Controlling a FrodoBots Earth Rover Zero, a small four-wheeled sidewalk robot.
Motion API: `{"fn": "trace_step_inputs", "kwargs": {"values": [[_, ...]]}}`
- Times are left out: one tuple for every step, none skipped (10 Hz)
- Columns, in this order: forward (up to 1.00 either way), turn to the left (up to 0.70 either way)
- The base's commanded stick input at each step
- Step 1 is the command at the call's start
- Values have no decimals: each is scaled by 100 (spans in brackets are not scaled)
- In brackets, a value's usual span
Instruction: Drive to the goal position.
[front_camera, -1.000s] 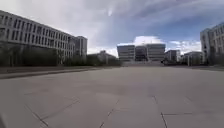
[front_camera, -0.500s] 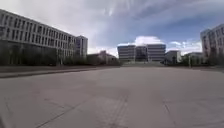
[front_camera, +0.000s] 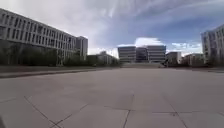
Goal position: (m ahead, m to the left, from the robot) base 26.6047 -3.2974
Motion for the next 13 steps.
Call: {"fn": "trace_step_inputs", "kwargs": {"values": [[70,0],[70,0],[70,0],[70,0],[70,0],[70,0],[70,0],[70,0],[70,0],[70,0],[70,0],[70,0],[70,0]]}}
